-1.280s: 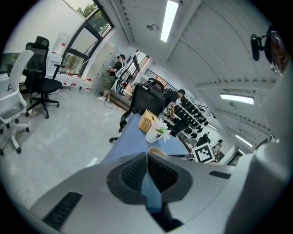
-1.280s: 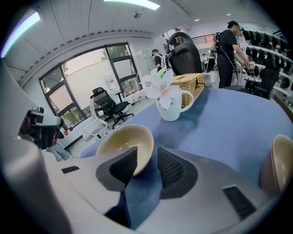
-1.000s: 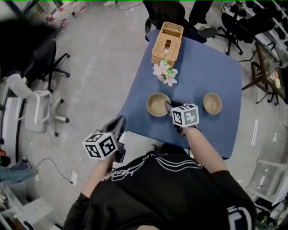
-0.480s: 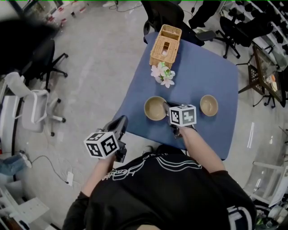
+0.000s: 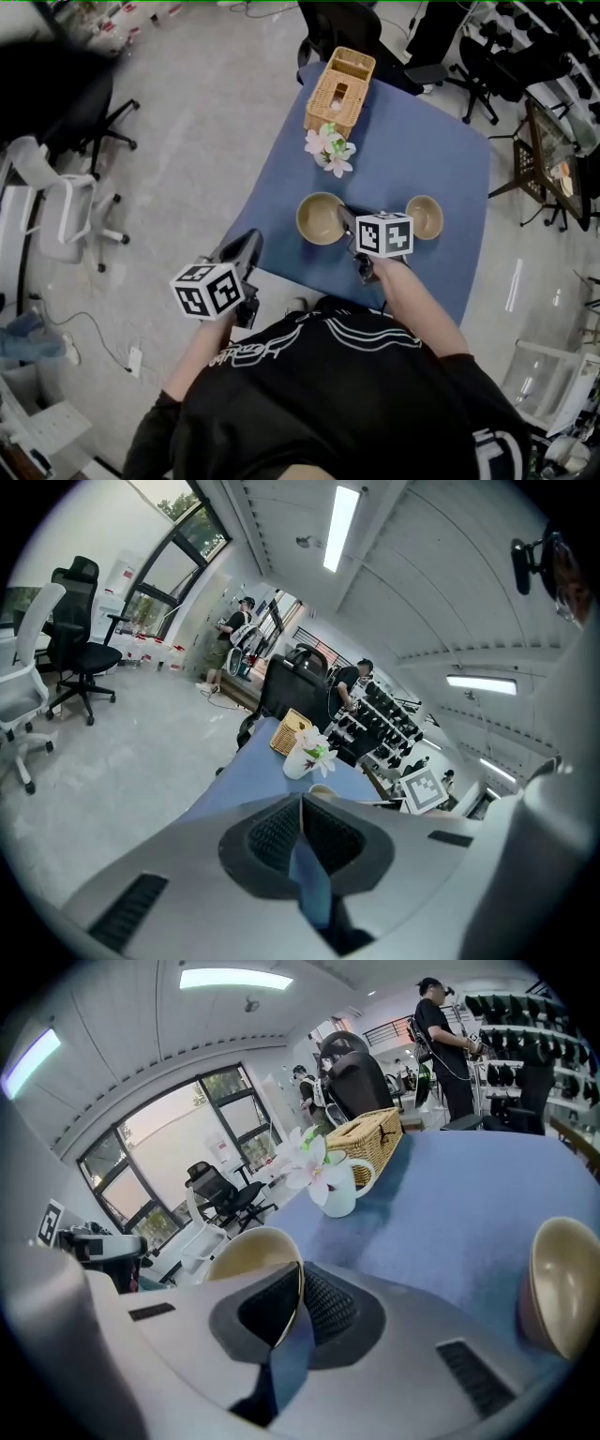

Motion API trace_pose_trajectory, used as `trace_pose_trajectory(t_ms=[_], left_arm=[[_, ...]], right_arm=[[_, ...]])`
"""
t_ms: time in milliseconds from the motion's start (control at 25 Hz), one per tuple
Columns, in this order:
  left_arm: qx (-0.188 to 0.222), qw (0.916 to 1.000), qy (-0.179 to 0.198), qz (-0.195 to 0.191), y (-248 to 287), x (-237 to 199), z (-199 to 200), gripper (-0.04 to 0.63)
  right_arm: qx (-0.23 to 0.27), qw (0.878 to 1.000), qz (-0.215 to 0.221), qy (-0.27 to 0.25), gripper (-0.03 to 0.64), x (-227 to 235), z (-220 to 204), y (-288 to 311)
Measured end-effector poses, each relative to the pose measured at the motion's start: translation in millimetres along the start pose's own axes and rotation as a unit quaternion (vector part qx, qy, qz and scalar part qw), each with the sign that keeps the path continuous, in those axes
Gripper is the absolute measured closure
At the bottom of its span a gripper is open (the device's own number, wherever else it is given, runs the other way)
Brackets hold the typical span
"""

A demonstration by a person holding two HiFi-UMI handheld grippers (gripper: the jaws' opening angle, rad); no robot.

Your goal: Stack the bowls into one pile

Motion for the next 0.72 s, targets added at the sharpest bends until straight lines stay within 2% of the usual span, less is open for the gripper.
trace_pose_trajectory(t_ms=[280,720], left_arm=[[-0.01,0.9992,0.024,-0.029,28.5,35.8,9.3,0.566],[-0.042,0.9941,0.064,-0.077,87.6,87.9,21.1,0.566]], right_arm=[[0.02,1.0,-0.004,0.012,0.577,28.6,11.1,-33.9],[0.067,0.995,-0.056,0.043,0.577,103.5,27.1,-104.3]])
Point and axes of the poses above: the fingertips, and each gripper's own axes: y forward along the fingers, x to its right, z out of its top, the point moved 7 cm from there along -y, backward along the fingers, and after that the axes turned 6 degrees about -z, right-handed, at the moved point
